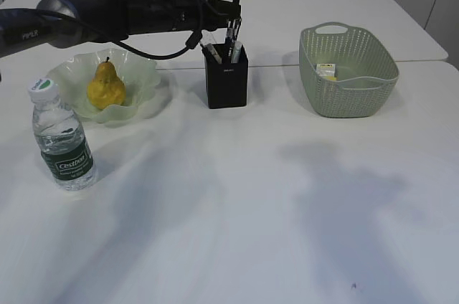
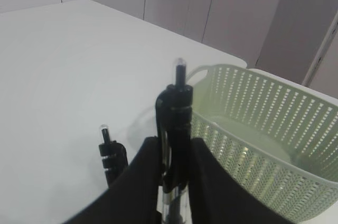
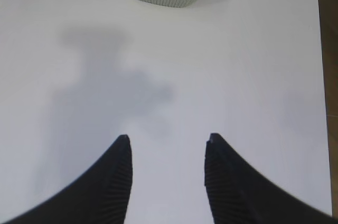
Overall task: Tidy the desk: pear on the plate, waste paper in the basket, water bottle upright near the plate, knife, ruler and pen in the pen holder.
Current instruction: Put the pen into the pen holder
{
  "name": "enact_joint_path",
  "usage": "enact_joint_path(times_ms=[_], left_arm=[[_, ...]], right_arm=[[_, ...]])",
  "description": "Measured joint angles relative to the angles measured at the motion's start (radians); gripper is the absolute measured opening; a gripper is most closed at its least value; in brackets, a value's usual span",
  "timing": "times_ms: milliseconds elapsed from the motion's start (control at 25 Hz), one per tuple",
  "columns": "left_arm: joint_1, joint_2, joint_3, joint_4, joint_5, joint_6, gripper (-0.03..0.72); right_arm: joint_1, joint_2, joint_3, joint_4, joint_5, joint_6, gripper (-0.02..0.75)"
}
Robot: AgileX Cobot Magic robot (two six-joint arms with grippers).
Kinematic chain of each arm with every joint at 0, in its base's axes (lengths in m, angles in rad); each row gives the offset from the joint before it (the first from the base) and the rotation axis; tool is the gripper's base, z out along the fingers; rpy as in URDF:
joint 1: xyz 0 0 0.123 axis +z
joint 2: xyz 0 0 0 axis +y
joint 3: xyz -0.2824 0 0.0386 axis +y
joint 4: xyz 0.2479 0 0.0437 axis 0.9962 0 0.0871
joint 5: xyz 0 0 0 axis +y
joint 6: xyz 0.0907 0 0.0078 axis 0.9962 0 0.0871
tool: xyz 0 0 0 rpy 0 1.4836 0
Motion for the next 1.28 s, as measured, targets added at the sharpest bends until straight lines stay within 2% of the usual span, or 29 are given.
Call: enact_joint_path(times_ms=[480, 560, 760, 880, 1280], left_arm=[[0.0, 0.0, 0.0, 0.0, -0.004, 0.0, 0.128], [0.0, 0.0, 0.0, 0.0, -0.004, 0.0, 0.156], [0.0, 0.0, 0.0, 0.0, -0.004, 0.0, 0.279], [0.0, 0.0, 0.0, 0.0, -0.004, 0.001, 0.317], [0.0, 0.0, 0.0, 0.0, -0.004, 0.001, 0.328]], right_arm=[[0.0, 0.0, 0.0, 0.0, -0.002, 0.0, 0.368], [0.0, 0.0, 0.0, 0.0, -0.002, -0.002, 0.368], [0.0, 0.0, 0.0, 0.0, -0.002, -0.002, 0.368], [0.0, 0.0, 0.0, 0.0, -0.002, -0.002, 0.368], [0.0, 0.0, 0.0, 0.0, -0.002, -0.004, 0.368]])
